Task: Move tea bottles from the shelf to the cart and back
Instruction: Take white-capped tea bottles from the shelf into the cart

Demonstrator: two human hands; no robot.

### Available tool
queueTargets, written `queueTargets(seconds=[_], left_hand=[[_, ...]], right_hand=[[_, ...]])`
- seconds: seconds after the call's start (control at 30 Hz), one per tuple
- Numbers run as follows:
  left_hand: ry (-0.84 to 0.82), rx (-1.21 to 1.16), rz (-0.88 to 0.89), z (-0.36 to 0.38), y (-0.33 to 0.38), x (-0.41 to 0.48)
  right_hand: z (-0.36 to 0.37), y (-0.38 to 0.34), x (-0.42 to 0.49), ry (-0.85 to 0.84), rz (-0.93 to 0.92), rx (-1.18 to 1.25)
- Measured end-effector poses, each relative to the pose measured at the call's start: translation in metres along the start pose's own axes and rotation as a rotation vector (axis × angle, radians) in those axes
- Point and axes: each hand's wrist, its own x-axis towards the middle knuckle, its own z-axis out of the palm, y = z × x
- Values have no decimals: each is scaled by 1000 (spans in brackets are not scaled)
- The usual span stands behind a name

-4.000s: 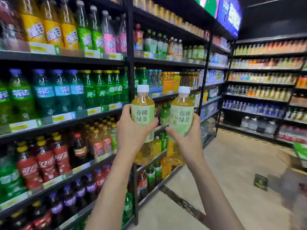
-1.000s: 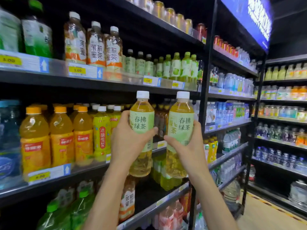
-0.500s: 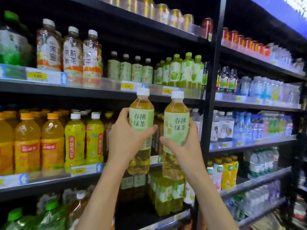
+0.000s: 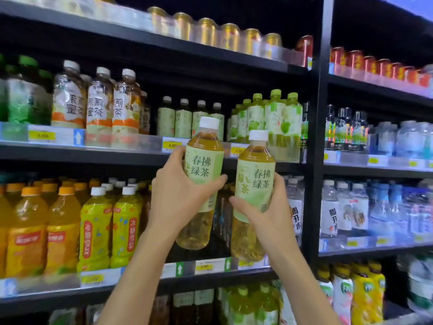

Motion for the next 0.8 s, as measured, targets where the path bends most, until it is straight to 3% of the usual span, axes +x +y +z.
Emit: queueTargets(seconds=[0.47,0.8], left_hand=[[143,11,320,18,39,144],[256,50,380,39,32,200]], right_hand=[[17,-38,150,68,-373,7],[38,-36,229,85,-440,167]])
